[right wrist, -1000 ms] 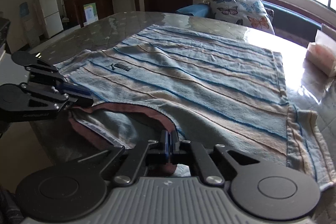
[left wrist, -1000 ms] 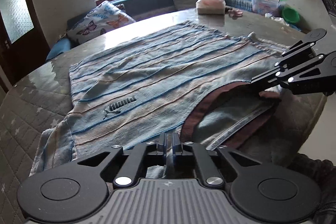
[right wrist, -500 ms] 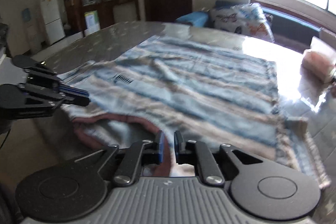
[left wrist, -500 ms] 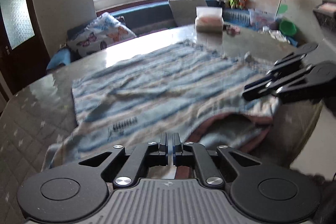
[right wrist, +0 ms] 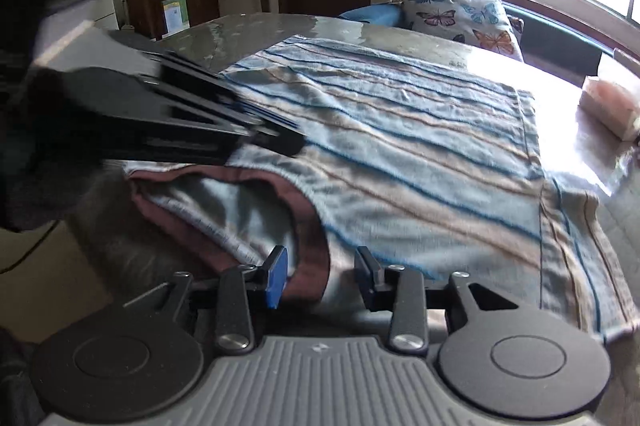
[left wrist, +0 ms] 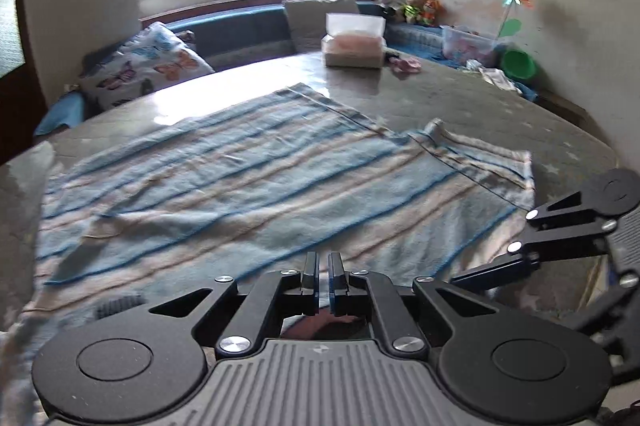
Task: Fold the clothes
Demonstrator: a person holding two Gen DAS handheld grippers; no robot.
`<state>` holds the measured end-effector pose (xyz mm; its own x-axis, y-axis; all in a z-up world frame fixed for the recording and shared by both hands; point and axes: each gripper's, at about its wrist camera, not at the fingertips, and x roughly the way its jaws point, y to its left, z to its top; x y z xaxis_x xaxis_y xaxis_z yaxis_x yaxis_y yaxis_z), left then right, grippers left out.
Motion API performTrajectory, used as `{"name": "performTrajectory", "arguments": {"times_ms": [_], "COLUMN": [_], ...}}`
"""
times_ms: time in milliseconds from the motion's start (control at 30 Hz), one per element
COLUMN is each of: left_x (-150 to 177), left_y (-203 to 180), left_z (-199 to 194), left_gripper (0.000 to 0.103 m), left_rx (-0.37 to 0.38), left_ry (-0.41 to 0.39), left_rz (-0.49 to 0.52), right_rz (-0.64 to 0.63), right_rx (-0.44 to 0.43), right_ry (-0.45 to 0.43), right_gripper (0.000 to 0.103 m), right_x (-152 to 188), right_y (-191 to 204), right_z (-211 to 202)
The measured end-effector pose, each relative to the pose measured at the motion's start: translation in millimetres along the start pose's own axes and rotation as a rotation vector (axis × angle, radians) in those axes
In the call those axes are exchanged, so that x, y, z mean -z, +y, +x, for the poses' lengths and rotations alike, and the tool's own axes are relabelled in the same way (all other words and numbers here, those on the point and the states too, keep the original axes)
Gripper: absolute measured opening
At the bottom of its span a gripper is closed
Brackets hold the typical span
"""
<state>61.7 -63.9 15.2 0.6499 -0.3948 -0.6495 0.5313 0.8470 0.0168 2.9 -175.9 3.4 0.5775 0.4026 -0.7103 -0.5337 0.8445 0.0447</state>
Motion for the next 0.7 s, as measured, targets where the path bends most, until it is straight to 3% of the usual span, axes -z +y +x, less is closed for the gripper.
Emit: {"name": "performTrajectory", "arguments": {"times_ms": [167, 333, 433, 500, 567, 700], "left_x": [11.6, 11.3, 6.2, 1.3, -2.4, -3.2], "left_y": [-11.7, -14.2, -16.4, -19.9, -24.8, -36.8], "left_z": [6.0, 2.9, -1.7, -4.5, -4.6, 3.3], "left_gripper": [0.007, 0.009, 0.023, 0.037, 0.039, 0.046], "left_rx": [0.019, 0.011, 0.011, 0.02, 0.034, 0.05], "left_ry": [0.019, 0.021, 0.0, -0.023, -0.034, -0.022], "left_rz": [0.05, 0.066, 0.064, 0.062, 0.063, 0.063], "right_rz": [0.069, 0.154, 0.167, 0.176, 0.201, 0.295], "right_rx": [-0.016, 0.09, 0.11, 0.113, 0.12, 0.23], "right_ry": [-0.037, -0.053, -0.039, -0.044, -0.062, -0.094], "right_gripper": [0.041, 0.041, 0.042, 0.043, 0.044, 0.044], "right_x": [1.7, 7.9, 16.9, 19.0, 20.4, 26.4], "right_y": [-11.7, -36.2, -42.1, -44.0, -48.2, -71.6], "right_z": [-22.9, -20.0, -16.3, -21.5, -28.9, -41.3]}}
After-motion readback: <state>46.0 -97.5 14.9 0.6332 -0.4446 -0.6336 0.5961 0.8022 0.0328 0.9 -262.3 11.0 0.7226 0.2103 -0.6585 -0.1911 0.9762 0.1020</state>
